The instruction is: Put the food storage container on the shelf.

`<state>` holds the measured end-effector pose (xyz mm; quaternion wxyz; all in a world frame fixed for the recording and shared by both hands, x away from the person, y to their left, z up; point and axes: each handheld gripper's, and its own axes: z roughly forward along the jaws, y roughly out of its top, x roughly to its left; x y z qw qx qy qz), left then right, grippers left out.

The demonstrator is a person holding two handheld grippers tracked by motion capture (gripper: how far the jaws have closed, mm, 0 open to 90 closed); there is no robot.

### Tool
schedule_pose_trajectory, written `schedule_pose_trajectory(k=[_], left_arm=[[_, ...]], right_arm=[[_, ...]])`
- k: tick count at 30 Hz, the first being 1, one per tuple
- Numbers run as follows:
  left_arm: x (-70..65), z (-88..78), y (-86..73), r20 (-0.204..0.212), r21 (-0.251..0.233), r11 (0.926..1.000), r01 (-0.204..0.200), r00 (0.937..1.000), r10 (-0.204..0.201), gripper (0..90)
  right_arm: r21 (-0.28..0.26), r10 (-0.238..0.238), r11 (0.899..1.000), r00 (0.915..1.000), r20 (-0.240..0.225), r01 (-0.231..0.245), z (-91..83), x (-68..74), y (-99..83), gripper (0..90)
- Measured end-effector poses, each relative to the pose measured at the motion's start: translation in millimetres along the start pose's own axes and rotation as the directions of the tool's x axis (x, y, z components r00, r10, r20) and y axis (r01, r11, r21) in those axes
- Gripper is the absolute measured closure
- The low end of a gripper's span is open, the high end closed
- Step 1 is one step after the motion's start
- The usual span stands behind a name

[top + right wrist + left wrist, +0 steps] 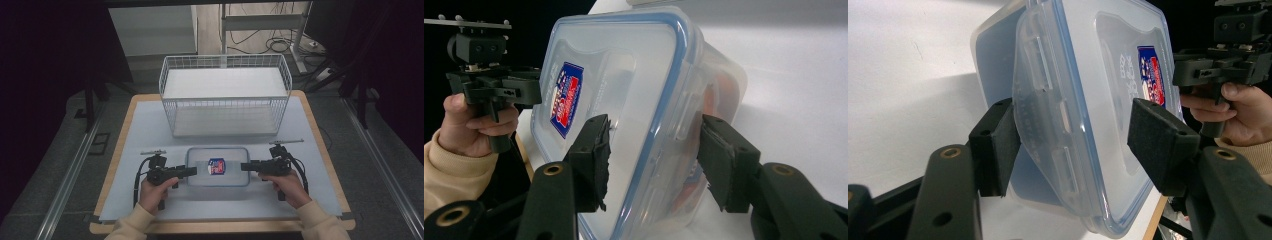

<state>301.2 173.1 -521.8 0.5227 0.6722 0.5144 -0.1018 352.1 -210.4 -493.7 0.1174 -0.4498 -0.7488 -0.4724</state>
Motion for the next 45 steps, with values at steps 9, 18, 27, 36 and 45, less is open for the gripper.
schedule_pose_trajectory(k=[9, 18, 27, 36, 45], left_arm=[[-1.6, -2.9, -4.4, 0.004, -0.027, 0.9996, -0.01, 0.9999, 0.01, 41.1], [-9.1, -4.3, -6.5, -0.021, -0.043, 0.998, -0.046, 0.9987, 0.045, 42.5], [-13.1, -5.2, -7.1, -0.036, -0.054, 0.9968, -0.058, 0.9978, 0.056, 43.4], [-18.4, -7.8, -7.9, -0.057, -0.074, 0.9938, -0.083, 0.9953, 0.079, 43.6], [-25.2, -12.4, -5.1, -0.06, -0.09, 0.9905, -0.104, 0.9932, 0.099, 44.0]], right_arm=[[-0.032, -0.03, 0.999, 0.9994, 0.013, 0.031, -2.8, 6.0, -6.4, 49.2], [-0.052, -0.083, 0.995, 0.9956, 0.044, 0.085, -6.6, 13.6, -10.3, 50.3], [-0.069, -0.084, 0.994, 0.9952, 0.05, 0.087, -8.7, 15.4, -10.6, 51.7], [-0.085, -0.11, 0.99, 0.9921, 0.061, 0.115, -11.0, 20.7, -10.9, 52.6], [-0.106, -0.127, 0.985, 0.9901, 0.059, 0.133, -15.7, 25.1, -8.3, 52.6]])
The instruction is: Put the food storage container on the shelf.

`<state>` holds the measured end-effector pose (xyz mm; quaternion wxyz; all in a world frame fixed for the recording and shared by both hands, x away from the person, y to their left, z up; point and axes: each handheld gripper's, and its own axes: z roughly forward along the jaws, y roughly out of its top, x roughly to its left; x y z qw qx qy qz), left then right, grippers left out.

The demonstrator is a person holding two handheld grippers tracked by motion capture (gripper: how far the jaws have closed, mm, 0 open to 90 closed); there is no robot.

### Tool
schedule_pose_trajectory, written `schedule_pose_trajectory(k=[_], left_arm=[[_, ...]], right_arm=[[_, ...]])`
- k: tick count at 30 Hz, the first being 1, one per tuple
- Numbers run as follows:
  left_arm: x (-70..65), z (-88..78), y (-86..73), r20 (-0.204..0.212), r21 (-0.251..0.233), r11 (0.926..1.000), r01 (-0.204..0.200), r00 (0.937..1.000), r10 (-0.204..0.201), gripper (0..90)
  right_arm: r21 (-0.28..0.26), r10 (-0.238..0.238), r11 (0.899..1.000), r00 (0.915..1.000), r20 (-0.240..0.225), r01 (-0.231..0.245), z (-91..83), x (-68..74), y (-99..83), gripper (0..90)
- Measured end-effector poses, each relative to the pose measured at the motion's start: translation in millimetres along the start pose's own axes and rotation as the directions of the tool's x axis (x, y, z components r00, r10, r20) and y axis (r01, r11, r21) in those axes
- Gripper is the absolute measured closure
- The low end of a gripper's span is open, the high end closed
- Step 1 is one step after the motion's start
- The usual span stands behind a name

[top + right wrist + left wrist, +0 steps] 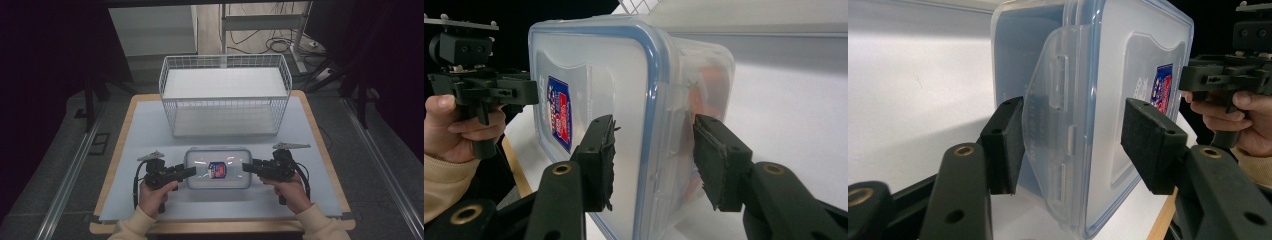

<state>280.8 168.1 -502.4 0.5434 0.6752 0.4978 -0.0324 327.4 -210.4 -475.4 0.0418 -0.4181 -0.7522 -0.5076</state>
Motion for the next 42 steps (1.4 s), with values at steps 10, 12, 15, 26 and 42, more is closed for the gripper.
schedule_pose_trajectory(k=[10, 12, 15, 26, 42], left_arm=[[-2.4, -2.3, 3.8, -0.002, 0.001, 0.9998, -0.017, 0.9998, 0.017, 44.1], [-3.1, -2.6, 4.7, 0.0, -0.003, 0.9998, -0.02, 0.9998, 0.02, 44.1], [-4.4, -3.3, 6.6, -0.002, -0.006, 0.9998, -0.02, 0.9998, 0.02, 44.1], [-7.2, -4.7, 20.0, 0.007, -0.015, 0.9995, -0.028, 0.9996, 0.028, 44.4], [-27.8, -17.0, 73.1, 0.019, -0.065, 0.9948, -0.079, 0.9966, 0.08, 45.2]], right_arm=[[-0.006, -0.022, 1.0, 0.9998, -0.002, 0.022, -1.8, 2.3, 2.5, 52.6], [-0.013, -0.025, 1.0, 0.9997, -0.003, 0.025, -2.5, 3.2, 3.3, 52.5], [-0.016, -0.027, 1.0, 0.9996, -0.002, 0.027, -3.2, 3.9, 4.7, 52.5], [-0.027, -0.044, 0.999, 0.999, 0.001, 0.044, -7.3, 6.2, 18.6, 52.6], [-0.095, -0.078, 0.992, 0.9969, 0.01, 0.079, -26.6, 19.8, 70.3, 52.4]])
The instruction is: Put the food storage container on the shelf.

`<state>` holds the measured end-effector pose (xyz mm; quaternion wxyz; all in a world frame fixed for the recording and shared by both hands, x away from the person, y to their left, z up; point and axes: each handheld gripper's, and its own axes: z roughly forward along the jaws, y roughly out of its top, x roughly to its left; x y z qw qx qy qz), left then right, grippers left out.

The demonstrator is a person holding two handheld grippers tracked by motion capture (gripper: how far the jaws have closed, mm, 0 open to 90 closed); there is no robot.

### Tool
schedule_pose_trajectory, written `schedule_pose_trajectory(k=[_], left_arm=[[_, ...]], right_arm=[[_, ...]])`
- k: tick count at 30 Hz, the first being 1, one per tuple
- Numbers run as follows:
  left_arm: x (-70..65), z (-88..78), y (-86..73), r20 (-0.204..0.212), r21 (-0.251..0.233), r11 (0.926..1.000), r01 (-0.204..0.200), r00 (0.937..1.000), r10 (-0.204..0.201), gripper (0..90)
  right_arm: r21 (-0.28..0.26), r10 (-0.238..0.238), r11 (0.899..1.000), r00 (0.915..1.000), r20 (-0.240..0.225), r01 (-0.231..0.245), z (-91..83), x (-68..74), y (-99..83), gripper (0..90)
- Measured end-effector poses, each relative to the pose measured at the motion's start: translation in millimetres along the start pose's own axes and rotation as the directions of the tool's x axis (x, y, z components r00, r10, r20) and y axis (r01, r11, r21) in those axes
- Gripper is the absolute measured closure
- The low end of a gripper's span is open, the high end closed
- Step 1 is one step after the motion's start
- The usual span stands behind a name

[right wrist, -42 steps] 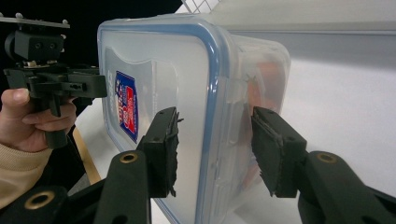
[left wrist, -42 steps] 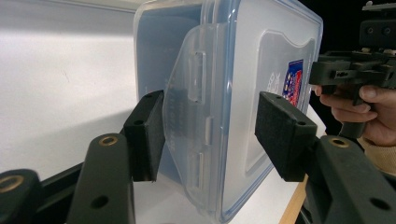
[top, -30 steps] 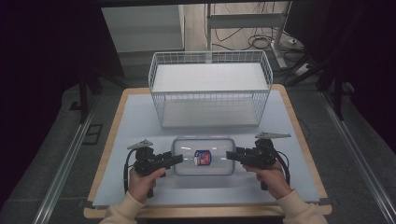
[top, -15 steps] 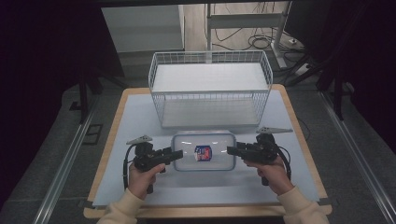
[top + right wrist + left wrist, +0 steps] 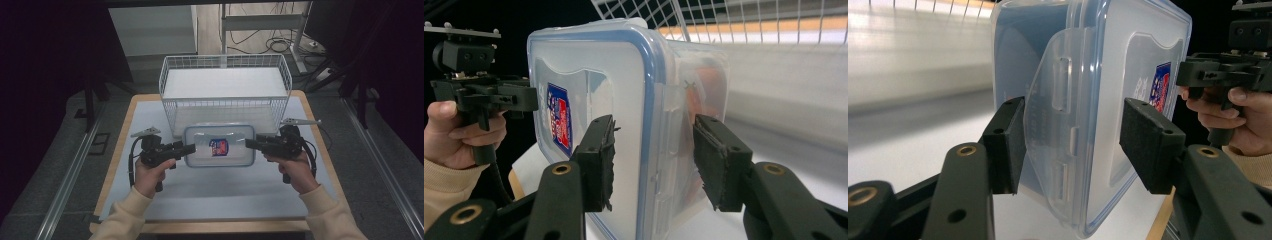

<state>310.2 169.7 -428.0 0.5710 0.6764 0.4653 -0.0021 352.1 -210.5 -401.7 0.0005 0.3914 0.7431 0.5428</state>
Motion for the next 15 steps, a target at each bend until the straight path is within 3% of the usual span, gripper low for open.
schedule_pose_trajectory(k=[15], left_arm=[[-16.5, -8.9, 60.3, 0.013, -0.027, 0.9974, -0.067, 0.9976, 0.068, 45.7]], right_arm=[[-0.063, -0.043, 0.997, 0.999, 0.011, 0.044, -16.4, 12.1, 58.0, 52.3]])
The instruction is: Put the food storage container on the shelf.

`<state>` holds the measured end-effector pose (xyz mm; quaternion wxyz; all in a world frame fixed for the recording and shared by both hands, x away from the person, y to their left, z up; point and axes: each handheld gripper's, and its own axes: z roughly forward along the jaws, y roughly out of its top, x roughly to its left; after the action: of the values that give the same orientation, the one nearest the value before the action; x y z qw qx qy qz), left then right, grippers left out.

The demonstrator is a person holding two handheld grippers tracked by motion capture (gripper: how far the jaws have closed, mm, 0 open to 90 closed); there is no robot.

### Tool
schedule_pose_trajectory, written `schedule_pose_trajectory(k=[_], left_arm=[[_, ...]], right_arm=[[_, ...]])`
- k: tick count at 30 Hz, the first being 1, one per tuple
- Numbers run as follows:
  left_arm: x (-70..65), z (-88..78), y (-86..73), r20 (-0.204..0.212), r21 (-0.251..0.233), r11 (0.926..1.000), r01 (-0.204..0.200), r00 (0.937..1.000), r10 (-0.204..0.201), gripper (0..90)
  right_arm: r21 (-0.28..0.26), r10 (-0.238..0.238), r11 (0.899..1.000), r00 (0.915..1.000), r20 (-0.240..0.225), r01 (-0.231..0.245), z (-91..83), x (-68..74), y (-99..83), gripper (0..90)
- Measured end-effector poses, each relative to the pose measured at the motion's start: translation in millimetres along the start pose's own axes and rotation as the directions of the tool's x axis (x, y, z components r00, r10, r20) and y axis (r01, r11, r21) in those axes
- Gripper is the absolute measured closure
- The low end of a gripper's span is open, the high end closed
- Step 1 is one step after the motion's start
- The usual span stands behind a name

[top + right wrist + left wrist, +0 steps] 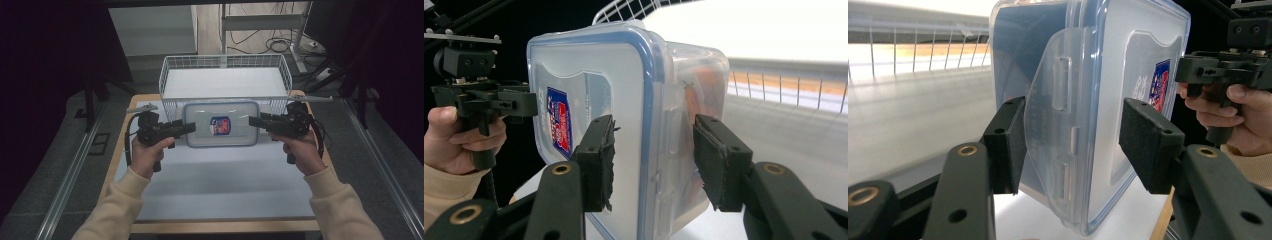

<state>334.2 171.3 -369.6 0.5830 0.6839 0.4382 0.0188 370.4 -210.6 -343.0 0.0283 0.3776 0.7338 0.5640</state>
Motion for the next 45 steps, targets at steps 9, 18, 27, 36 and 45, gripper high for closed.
schedule_pose_trajectory(k=[9, 18, 27, 36, 45], left_arm=[[-0.7, 2.2, 22.1, 0.005, -0.008, 0.9999, -0.009, 0.9999, 0.009, 45.8], [0.7, 5.0, 49.6, 0.007, -0.01, 0.9998, -0.015, 0.9999, 0.015, 45.8], [7.4, 7.8, 76.6, 0.01, -0.014, 0.9997, -0.019, 0.9998, 0.019, 45.8], [18.2, 19.5, 99.7, -0.003, 0.004, 1.0, 0.004, 1.0, -0.004, 45.8], [33.6, 37.2, 117.7, -0.004, 0.032, 0.9987, 0.039, 0.9992, -0.039, 45.7]], right_arm=[[-0.019, -0.018, 1.0, 0.9998, 0.005, 0.018, -1.7, -2.0, 26.6, 52.3], [-0.034, -0.009, 0.999, 0.9999, 0.007, 0.01, -1.3, -5.2, 52.3, 52.3], [-0.043, 0.003, 0.999, 0.9999, 0.012, -0.003, 3.9, -9.1, 81.1, 52.3], [-0.03, 0.038, 0.999, 0.9992, 0.007, -0.038, 14.9, -27.3, 103.1, 52.2], [-0.034, 0.1, 0.994, 0.9946, 0.026, -0.099, 25.6, -48.2, 117.4, 52.1]])
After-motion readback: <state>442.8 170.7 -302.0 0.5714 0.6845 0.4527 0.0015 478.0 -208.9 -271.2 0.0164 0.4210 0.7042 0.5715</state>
